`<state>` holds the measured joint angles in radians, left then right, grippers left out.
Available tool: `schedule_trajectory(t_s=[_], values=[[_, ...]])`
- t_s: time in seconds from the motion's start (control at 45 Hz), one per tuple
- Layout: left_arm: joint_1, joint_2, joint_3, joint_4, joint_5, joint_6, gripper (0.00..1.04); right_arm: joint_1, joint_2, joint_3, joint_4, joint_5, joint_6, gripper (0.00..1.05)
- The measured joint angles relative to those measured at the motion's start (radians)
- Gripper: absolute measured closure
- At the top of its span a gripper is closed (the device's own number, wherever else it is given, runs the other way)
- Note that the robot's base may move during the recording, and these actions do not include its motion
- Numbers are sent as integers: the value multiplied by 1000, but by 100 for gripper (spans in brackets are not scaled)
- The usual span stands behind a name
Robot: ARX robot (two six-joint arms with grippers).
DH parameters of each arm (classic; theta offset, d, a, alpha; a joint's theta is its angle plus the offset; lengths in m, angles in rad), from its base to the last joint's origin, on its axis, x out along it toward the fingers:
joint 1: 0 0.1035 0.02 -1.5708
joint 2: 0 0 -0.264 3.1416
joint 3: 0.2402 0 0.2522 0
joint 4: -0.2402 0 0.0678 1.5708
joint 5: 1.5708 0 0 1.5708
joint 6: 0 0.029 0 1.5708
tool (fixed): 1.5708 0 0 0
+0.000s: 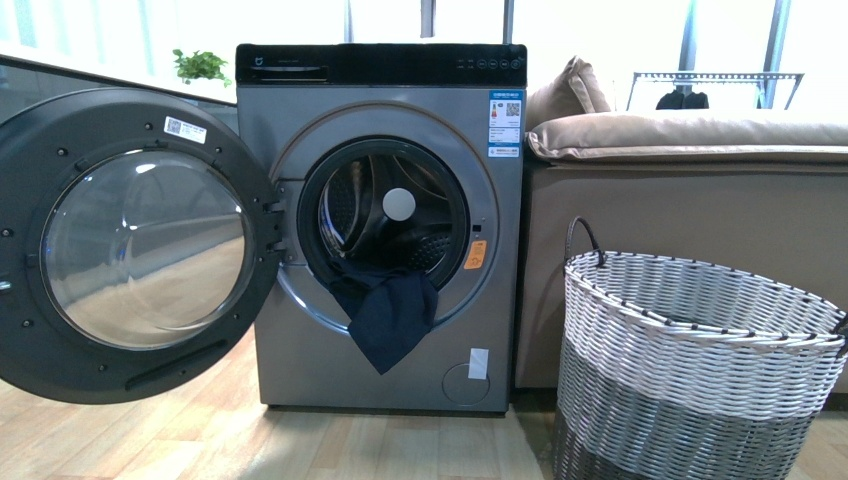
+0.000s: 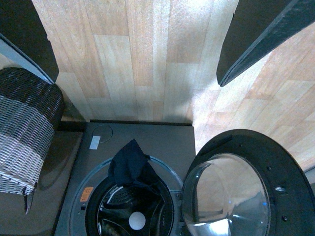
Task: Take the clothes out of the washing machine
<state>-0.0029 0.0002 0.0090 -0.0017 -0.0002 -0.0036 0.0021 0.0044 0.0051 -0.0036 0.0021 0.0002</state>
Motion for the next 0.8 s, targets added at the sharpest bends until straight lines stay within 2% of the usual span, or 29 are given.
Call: schedule_trajectory(t_s=[0.8], values=[[0,0,0,0,0,0,6,0,0,0,0,0,0,8]])
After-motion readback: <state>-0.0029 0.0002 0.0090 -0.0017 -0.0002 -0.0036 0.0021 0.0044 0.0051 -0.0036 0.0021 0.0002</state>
